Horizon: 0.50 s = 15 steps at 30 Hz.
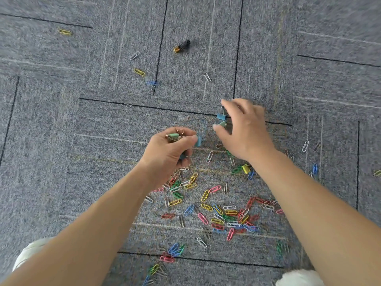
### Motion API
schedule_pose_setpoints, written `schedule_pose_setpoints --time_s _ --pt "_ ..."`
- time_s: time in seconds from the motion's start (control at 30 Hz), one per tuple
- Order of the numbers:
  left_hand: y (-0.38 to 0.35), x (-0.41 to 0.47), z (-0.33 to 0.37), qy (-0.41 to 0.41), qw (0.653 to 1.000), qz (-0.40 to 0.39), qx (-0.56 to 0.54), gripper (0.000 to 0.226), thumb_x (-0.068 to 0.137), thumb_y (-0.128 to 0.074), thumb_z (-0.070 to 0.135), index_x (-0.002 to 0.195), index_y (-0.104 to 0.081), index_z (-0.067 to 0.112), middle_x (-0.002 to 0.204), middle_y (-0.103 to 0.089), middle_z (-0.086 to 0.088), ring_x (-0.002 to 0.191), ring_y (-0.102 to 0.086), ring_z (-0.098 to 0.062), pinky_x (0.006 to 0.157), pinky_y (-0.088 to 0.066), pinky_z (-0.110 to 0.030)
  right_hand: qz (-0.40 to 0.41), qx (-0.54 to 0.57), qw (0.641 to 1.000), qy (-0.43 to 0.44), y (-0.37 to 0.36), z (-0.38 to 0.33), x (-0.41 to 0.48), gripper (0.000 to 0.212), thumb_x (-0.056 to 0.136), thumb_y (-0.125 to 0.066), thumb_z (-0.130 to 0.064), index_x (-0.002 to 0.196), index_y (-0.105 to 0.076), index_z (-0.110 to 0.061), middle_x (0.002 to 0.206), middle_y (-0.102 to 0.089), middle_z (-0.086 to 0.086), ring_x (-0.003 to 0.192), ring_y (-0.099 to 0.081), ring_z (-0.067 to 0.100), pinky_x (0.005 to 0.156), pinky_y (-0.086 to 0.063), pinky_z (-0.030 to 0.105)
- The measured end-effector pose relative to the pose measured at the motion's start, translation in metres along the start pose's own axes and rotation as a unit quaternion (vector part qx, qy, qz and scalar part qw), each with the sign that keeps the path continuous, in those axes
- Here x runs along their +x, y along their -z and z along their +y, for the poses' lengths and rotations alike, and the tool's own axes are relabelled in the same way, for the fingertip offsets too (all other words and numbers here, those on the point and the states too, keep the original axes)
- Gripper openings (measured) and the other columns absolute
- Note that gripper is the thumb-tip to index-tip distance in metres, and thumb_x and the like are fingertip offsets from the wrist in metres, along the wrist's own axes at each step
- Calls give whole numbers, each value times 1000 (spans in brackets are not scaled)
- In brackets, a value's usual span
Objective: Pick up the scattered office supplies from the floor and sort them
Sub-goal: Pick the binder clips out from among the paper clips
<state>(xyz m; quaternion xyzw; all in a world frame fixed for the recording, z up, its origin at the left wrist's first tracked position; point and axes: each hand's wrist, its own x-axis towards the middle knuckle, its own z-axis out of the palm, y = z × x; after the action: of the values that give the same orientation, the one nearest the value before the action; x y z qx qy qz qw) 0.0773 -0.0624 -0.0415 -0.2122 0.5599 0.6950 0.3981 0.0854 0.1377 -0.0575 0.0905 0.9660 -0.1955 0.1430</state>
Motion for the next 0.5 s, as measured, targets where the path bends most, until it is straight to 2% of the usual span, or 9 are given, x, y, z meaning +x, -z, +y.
schedule_pose_setpoints --time_s 0.1,0.2,0.3,0.37,0.43,0.5 --pt "-2 -3 1 0 1000 -13 23 15 81 -71 10 96 -72 10 76 -62 -9 61 -51 -15 46 -45 -22 -28 -48 998 4 -2 -10 1 68 94 -53 -45 152 -29 -19 152 -28 12 131 -28 36 110 -33 46" --pt "-4 -6 4 29 999 -10 -39 15 85 -67 10 99 -70 5 80 -60 -9 62 -53 -15 46 -46 -23 -6 -73 997 31 -8 -12 -7 58 95 -54 -33 147 -39 -11 147 -33 15 126 -32 37 104 -40 45" --pt "-4 -8 6 64 988 -19 -142 21 78 -68 15 98 -66 7 86 -56 -11 65 -59 -17 54 -55 -29 37 -71 994 77 -16 -7 -17 40 94 -60 -20 129 -57 -2 128 -50 18 113 -46 37 87 -54 44" --pt "-2 -10 6 67 979 -24 -192 15 86 -61 12 100 -61 8 89 -58 -14 70 -65 -21 65 -61 -37 56 -57 992 101 -18 -6 -20 23 91 -64 -9 111 -65 2 111 -56 18 101 -53 36 74 -58 47" --pt "0 -10 6 66 972 -25 -225 16 86 -58 9 102 -58 8 92 -60 -17 75 -69 -25 70 -62 -40 55 -54 990 116 -19 -8 -21 11 87 -66 -1 97 -67 4 99 -56 17 91 -57 35 68 -58 46" --pt "2 -10 8 61 968 -42 -240 23 79 -62 7 101 -56 7 94 -61 -20 77 -69 -26 69 -61 -38 56 -58 990 116 -19 -11 -22 8 85 -66 2 92 -66 3 93 -55 17 86 -57 35 66 -57 42"
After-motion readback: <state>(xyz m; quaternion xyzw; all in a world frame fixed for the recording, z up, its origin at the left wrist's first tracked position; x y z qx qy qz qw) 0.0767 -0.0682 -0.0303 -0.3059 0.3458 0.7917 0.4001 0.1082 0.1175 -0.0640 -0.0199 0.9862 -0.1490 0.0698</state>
